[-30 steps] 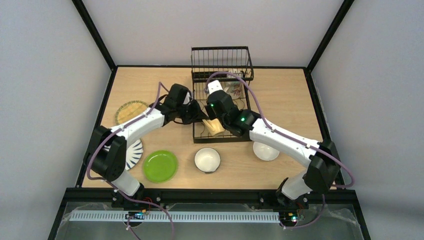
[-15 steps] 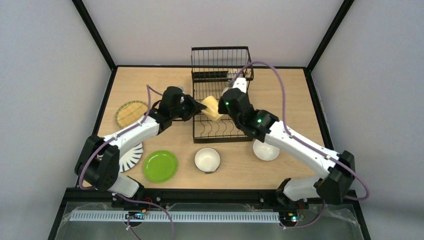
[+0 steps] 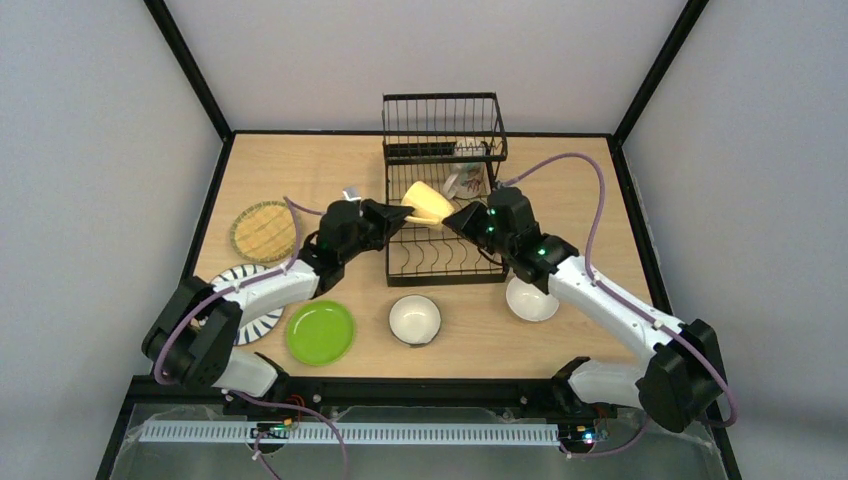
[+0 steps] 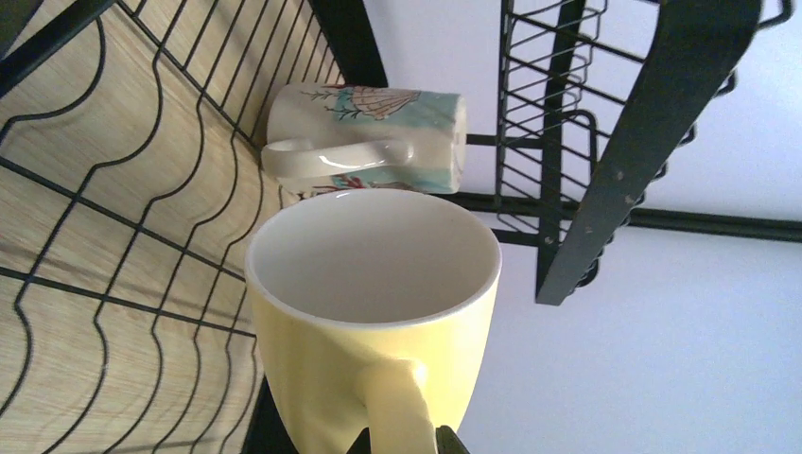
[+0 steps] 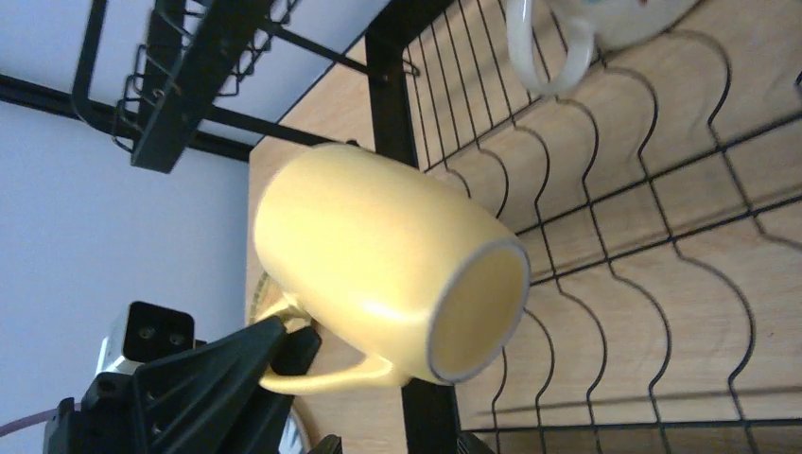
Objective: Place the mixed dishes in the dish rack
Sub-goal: Pass from the left arm to the right
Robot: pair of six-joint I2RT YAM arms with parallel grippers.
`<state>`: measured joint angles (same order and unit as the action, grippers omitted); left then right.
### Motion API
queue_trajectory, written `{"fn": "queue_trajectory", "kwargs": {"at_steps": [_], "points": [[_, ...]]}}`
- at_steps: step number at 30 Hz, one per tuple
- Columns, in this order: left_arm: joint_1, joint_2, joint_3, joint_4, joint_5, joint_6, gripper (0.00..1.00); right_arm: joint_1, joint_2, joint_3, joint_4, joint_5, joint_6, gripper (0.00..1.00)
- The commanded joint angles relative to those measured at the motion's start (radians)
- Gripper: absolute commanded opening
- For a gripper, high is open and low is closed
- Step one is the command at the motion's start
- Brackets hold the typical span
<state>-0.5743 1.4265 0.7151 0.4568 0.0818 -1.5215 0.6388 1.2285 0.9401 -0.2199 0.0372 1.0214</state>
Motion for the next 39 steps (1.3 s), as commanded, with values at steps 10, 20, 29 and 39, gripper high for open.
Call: {"fn": "queue_trajectory", "kwargs": {"at_steps": [10,20,29,39], "points": [[-0.046,-0.023,-0.071,0.411,-0.157,-0.152,0.02,-0.040,-0.008,-0.116,0.300,-0.272,0.221,0.75],[-0.073,-0.008,-0.098,0.455,-0.190,-0.199,0.02,-0.068,0.041,-0.137,0.394,-0.292,0.245,0.77],[-0.093,-0.008,-0.106,0.456,-0.203,-0.218,0.02,-0.079,0.082,-0.131,0.427,-0.289,0.248,0.77],[-0.098,-0.030,-0.105,0.414,-0.197,-0.212,0.02,-0.088,0.122,-0.110,0.440,-0.276,0.246,0.78]]}}
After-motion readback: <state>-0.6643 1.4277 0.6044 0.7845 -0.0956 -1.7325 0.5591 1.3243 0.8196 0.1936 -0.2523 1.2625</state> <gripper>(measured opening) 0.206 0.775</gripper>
